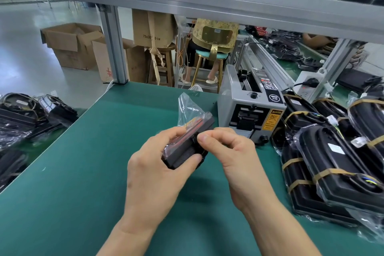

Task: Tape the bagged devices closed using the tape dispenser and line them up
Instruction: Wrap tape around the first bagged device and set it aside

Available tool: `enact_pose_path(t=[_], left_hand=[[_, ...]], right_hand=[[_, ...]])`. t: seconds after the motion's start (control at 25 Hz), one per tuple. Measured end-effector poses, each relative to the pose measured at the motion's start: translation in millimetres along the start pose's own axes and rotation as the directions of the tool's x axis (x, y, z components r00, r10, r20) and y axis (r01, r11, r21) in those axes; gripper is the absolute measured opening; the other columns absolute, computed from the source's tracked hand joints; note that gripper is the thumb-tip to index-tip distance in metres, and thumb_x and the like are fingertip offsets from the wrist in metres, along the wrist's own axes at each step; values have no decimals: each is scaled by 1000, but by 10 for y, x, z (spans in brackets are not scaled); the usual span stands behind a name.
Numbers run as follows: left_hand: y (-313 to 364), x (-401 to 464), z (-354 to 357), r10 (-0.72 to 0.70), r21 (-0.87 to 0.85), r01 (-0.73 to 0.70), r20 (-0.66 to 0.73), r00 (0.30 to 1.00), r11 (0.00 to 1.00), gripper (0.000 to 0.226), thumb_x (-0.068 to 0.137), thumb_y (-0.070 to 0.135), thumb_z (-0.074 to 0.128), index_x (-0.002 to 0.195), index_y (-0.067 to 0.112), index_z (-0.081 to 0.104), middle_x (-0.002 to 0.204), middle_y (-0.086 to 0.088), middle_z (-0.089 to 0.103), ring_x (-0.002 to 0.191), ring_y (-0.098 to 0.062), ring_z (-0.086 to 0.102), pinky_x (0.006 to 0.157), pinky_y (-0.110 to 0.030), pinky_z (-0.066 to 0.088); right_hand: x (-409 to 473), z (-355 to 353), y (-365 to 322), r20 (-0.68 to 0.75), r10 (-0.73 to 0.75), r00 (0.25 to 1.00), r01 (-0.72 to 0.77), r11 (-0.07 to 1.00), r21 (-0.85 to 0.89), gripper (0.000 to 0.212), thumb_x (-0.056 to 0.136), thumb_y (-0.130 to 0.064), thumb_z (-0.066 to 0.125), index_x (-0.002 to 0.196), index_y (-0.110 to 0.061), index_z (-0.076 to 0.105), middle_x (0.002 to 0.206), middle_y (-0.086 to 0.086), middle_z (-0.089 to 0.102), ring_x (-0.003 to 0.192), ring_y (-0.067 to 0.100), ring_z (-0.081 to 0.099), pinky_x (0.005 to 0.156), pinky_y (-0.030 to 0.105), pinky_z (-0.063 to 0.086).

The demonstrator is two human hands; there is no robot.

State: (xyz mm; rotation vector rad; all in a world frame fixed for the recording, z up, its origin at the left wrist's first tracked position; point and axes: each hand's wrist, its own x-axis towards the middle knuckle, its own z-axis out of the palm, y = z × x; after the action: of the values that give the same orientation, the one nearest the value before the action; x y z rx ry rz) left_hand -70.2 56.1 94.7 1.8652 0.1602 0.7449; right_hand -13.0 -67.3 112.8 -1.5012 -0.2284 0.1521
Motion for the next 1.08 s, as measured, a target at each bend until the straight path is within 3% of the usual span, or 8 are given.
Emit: enact_pose_path(t=[0.36,0.56,0.88,1.08], left_hand=[[3,9,2,-12,-7,12,-8,1000,1000,48,60,23,83,104,35,69,95,16,70,87,-4,65,81,-23,51],[-7,7,-1,-1,-12,1,-6,1000,1000,47,61,21,84,103,36,69,95,17,71,88,-5,66,82,-25,52],[-1,16,8,21,-19,-21,-29,999,1000,44,60,28,82,101,36,69,92,17,70,85,-4,65,77,-15,48],[-3,30,-2,30,-19,-30,-29,999,999,43,61,22,85,96,40,67,89,21,69,81,-2,64,74,-12,48]], right_hand=[[16,16,16,-18,-40,999,39,998,-40,10,79,-14,74,70,-19,77,88,-5,64,85,0,61,77,7,42],[7,33,18,-23,-45,999,44,999,-30,10,79,-14,74,71,-19,77,88,-4,65,85,1,62,76,8,43],[-10,88,6,-113,-126,986,109,983,-147,11,79,-18,76,68,-22,76,85,-8,64,77,-7,58,68,4,36],[-16,121,9,-151,-182,972,140,957,-253,10,77,-25,75,67,-24,73,86,-9,62,81,-2,56,71,6,37]])
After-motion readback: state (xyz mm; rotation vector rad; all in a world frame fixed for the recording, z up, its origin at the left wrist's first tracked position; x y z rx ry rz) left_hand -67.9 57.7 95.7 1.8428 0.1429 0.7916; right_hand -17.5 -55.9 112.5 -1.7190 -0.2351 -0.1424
